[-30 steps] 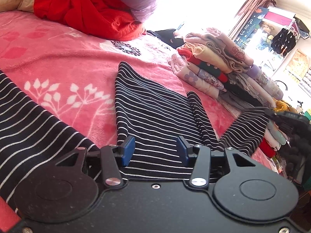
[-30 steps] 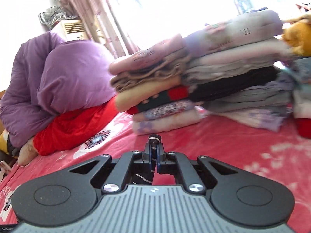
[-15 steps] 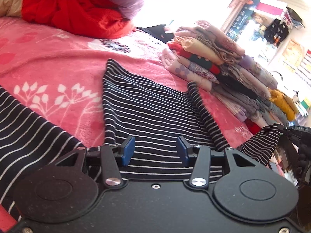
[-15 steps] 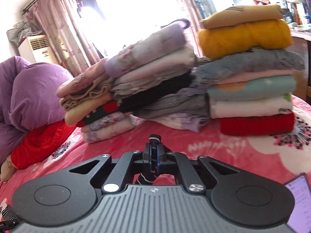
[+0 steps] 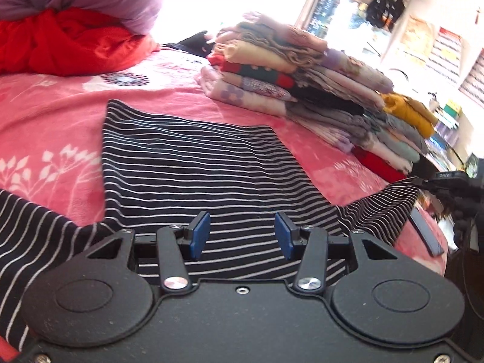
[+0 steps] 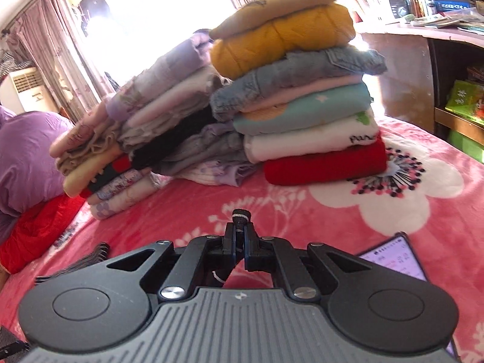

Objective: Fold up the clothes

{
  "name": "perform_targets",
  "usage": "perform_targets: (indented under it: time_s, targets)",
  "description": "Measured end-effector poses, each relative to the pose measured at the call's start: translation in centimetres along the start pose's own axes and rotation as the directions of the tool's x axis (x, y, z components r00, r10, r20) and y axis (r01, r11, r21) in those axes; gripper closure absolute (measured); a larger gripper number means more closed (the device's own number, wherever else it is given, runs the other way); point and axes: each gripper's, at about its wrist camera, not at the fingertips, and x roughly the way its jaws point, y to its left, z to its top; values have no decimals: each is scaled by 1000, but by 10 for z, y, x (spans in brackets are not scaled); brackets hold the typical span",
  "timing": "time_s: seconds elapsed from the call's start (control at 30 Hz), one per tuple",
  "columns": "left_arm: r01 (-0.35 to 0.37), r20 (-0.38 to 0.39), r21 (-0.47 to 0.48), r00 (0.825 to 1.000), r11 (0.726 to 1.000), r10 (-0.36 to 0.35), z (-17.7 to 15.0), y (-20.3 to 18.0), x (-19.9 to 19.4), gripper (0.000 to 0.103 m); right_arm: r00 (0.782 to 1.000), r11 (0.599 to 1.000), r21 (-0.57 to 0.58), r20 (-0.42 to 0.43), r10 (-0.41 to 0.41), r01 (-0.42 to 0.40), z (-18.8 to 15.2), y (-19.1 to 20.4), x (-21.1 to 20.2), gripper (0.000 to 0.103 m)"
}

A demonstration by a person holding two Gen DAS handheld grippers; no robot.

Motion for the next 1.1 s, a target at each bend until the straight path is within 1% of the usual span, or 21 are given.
perform_targets:
  time_s: [0.07,0.1,0.13,0.17,0.2,0.27,0.3,0.47,0.57,0.67,0.73,0.77,0.8,0.83,0.87,0.93,0.97,1.0,1.03,1.07,1.1]
  targets:
    - [13,-3,19,1000,1000,-13,-1,-5,0,57,999,1000,9,-31,-26,26,-5,-7,5,95]
    - [17,-2,25,1000,1000,-17,-1,-8,0,57,997,999,9,-62,-37,38,-7,-10,9,90]
    - [22,-2,31,1000,999,-22,-2,-10,0,57,994,998,5,-94,-57,57,-9,-11,13,88]
    - [25,-1,35,1000,999,-25,-2,-11,0,57,991,997,-11,-114,-74,74,-11,-12,16,81]
    - [26,1,37,1000,999,-27,-2,-13,-1,57,987,996,-26,-132,-92,89,-12,-12,18,71]
    - [28,4,35,1000,999,-28,-1,-14,-2,57,986,993,-52,-130,-108,102,-14,-11,14,58]
    - [27,5,34,1000,999,-28,-2,-14,-3,57,986,993,-57,-129,-108,101,-14,-11,13,56]
    - [31,-2,38,1000,999,-31,-3,-18,-3,57,986,991,-99,-130,-102,90,-7,-11,18,56]
    - [35,-5,49,999,998,-35,-2,-20,1,57,983,989,-133,-166,-83,62,0,-6,37,56]
    - [36,-10,43,999,998,-36,0,-18,6,57,971,978,-202,-221,-92,47,-3,3,62,56]
    - [34,-14,42,999,999,-33,0,-15,9,57,967,971,-238,-238,-96,38,-6,8,75,56]
    - [33,-17,42,999,999,-32,1,-14,10,57,964,969,-245,-253,-87,23,-7,9,81,63]
    - [32,-20,43,999,999,-31,1,-13,11,57,960,967,-253,-269,-78,8,-9,11,86,98]
    - [28,-21,42,999,999,-27,1,-11,11,57,955,964,-266,-289,-73,-7,-10,13,90,97]
    - [28,-19,39,999,999,-27,1,-9,11,57,961,954,-299,-267,-79,-4,-10,18,90,97]
    - [39,-13,20,999,999,-39,3,-6,10,57,990,936,-351,-131,-54,4,-6,28,73,97]
    - [48,-10,10,999,999,-48,4,-5,10,57,997,941,-337,-81,-20,-9,-3,29,67,97]
    - [53,-8,3,999,999,-53,4,-4,10,57,997,940,-342,-68,-24,-1,-4,31,69,95]
    - [52,-7,1,999,999,-52,4,-4,10,57,995,929,-368,-83,-61,26,-7,33,75,93]
    - [53,-6,3,999,999,-53,4,-4,8,57,990,917,-395,-96,-99,53,-11,36,81,88]
    - [53,-4,5,999,999,-53,4,-5,7,57,985,903,-422,-109,-136,79,-15,38,87,86]
